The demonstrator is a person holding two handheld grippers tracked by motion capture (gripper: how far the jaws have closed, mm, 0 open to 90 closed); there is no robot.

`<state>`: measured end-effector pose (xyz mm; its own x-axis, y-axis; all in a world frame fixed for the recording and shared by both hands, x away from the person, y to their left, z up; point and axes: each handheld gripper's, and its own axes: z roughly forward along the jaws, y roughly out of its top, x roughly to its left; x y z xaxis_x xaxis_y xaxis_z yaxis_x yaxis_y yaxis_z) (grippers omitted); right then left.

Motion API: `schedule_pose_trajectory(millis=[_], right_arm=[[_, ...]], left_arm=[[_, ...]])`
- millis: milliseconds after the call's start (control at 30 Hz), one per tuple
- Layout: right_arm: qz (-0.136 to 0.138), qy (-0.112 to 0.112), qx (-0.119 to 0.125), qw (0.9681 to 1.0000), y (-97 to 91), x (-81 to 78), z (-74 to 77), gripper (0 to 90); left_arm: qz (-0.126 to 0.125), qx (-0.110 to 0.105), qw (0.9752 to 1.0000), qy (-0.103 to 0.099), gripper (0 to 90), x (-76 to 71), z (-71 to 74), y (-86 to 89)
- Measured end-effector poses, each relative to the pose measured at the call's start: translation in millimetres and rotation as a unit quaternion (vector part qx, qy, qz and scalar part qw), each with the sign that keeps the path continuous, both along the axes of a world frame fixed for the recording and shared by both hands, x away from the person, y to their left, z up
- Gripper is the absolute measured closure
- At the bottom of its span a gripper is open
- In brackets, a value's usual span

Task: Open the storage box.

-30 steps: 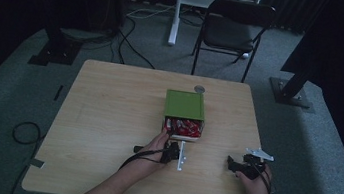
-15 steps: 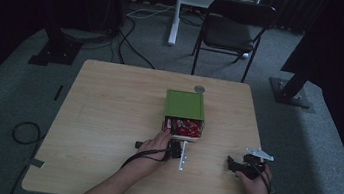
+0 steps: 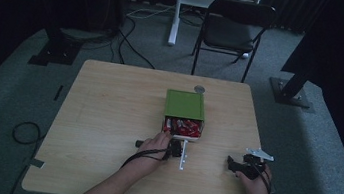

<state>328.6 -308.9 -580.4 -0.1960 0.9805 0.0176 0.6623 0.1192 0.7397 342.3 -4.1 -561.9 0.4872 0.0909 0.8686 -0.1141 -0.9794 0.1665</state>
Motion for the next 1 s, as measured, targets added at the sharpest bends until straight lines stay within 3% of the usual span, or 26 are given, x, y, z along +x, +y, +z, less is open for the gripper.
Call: schedule_pose_trajectory(millis=[633,1000], right_arm=[[0.0,0.0,0.0,1.0,0.0,0.0,0.0,10.7],[0.0,0.0,0.0,1.0,0.0,0.0,0.0,10.7]], left_arm=[[0.0,0.02,0.9998,0.005,72.6,-6.2,2.8,-3.2],[-0.004,0.018,0.9997,0.013,73.0,-15.5,3.8,-2.9]])
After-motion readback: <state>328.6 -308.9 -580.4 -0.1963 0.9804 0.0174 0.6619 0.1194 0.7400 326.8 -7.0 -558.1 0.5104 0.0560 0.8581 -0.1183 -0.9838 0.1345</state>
